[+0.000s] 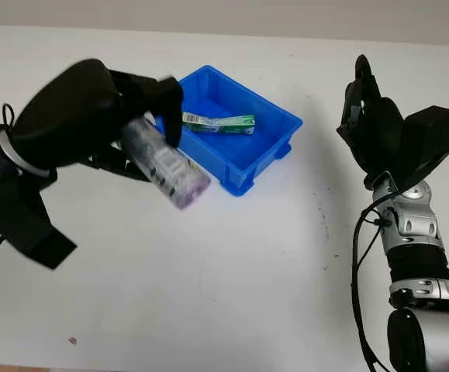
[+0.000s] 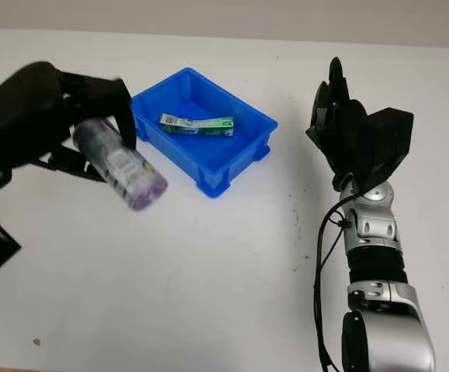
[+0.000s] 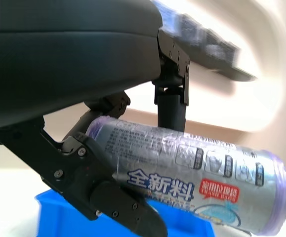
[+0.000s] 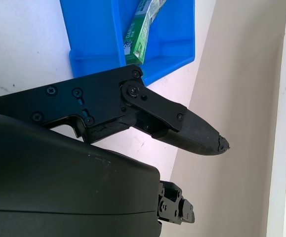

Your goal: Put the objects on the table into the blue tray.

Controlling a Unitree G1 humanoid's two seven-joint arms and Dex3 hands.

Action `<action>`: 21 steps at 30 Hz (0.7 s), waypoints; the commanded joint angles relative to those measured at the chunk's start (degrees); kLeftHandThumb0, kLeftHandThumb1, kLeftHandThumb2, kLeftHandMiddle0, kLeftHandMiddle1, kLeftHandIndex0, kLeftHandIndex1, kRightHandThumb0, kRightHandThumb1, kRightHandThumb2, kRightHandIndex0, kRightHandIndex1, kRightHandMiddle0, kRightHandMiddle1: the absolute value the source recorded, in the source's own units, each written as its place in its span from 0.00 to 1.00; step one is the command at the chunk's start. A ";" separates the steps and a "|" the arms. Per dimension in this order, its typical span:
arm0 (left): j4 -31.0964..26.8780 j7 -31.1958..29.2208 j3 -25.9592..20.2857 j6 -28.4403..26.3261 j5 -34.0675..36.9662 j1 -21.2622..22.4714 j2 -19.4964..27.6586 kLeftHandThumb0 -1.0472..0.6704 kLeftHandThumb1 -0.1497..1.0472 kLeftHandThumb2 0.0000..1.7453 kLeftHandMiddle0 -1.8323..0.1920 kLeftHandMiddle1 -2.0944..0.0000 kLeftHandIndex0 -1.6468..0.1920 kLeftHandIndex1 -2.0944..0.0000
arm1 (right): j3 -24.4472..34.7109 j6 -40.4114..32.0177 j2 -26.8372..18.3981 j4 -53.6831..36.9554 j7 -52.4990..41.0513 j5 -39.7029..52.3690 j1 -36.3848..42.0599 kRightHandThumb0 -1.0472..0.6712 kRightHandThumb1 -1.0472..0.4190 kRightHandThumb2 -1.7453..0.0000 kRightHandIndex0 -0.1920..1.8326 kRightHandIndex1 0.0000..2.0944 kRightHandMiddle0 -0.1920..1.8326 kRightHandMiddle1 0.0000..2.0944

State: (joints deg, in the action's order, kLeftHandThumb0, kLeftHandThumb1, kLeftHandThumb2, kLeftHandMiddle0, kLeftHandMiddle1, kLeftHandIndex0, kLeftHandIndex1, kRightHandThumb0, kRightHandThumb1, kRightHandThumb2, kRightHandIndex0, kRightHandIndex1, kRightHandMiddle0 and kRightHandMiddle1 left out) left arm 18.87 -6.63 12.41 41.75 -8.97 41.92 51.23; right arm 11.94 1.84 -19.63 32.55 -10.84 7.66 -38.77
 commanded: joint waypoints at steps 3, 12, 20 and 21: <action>0.89 -7.52 -2.83 -8.40 4.01 3.72 -4.51 0.35 1.00 0.18 0.57 0.00 0.73 0.00 | 0.23 -0.17 0.43 -0.95 0.06 0.44 0.61 0.23 0.00 0.50 0.00 0.00 0.00 0.00; 19.62 -5.96 -3.11 -17.51 -3.52 16.23 -15.85 0.36 1.00 0.19 0.48 0.00 0.63 0.00 | 0.38 -0.67 1.09 -1.96 0.79 0.33 1.35 0.23 0.00 0.50 0.00 0.00 0.00 0.00; 40.85 -2.66 -0.94 -17.86 -8.16 27.08 -26.44 0.33 1.00 0.22 0.48 0.00 0.58 0.00 | 0.14 -0.74 1.55 -2.28 0.60 0.50 1.46 0.24 0.00 0.49 0.00 0.00 0.00 0.00; 41.89 -2.59 -0.43 -18.38 -9.03 27.88 -27.30 0.32 1.00 0.23 0.47 0.00 0.58 0.00 | 0.17 -0.79 1.53 -2.38 0.62 0.49 1.54 0.24 0.00 0.49 0.00 0.00 0.00 0.00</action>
State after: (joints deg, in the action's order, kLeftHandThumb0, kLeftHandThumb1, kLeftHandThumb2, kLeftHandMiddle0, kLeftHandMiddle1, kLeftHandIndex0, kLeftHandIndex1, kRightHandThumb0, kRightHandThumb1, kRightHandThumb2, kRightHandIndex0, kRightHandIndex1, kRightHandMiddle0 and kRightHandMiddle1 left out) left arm 59.40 -9.70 11.46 23.49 -17.32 66.89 24.71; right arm 12.06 0.96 -18.24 31.41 -10.26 7.95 -37.96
